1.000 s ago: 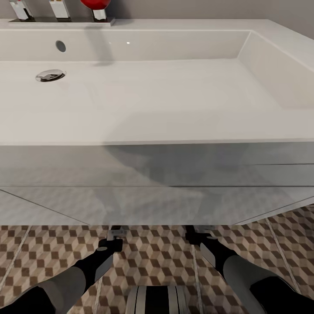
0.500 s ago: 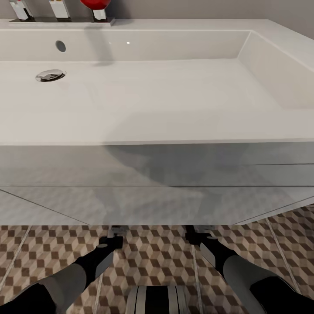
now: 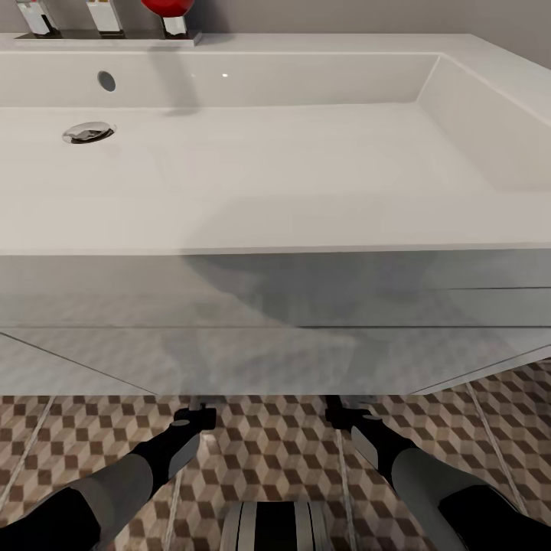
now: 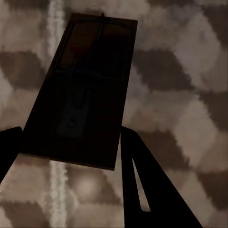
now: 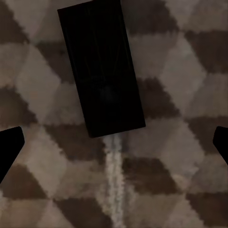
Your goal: Take the four mousetraps from the cabinet in the bathroom and place them on the bathroom floor. Make sure all four end up on the same floor surface, and ensure that at least two of them are either under or directly next to the same bathroom sink.
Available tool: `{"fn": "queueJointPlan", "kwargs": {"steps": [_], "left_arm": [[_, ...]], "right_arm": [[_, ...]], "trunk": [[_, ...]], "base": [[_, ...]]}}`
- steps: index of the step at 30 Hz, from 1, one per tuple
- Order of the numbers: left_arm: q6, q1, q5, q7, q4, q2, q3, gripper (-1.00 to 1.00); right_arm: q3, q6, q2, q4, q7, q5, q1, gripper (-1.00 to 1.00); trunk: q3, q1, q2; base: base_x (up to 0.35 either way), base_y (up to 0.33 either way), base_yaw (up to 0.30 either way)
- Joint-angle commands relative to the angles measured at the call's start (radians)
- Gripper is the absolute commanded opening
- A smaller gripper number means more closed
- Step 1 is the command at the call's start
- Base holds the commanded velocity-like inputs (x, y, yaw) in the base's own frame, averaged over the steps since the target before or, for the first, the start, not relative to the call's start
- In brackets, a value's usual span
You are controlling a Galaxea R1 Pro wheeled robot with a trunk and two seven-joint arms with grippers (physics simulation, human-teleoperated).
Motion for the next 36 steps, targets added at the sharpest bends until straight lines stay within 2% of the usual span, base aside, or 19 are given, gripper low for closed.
{"fn": "queueJointPlan", "kwargs": {"steps": [1, 21, 36], "left_arm": [[0.004, -0.002, 0.003, 0.007, -0.002, 0.001, -0.008, -1.00], [0.014, -0.009, 0.006, 0.007, 0.010, -0.002, -0.007, -1.00], [0.046, -0.009, 0.005, 0.007, 0.023, -0.002, -0.008, -1.00]], "right_arm": [[0.009, 0.006, 0.000, -0.002, -0.006, -0.008, 0.000, 1.00], [0.009, 0.006, 0.000, -0.002, -0.006, -0.008, 0.000, 1.00], [0.009, 0.005, 0.000, -0.002, -0.006, -0.007, 0.000, 1.00]], "trunk": [[-0.001, 0.000, 0.000], [-0.001, 0.000, 0.000], [-0.001, 0.000, 0.000]], "base": [[0.000, 0.000, 0.000], [0.000, 0.000, 0.000], [0.000, 0.000, 0.000]]}}
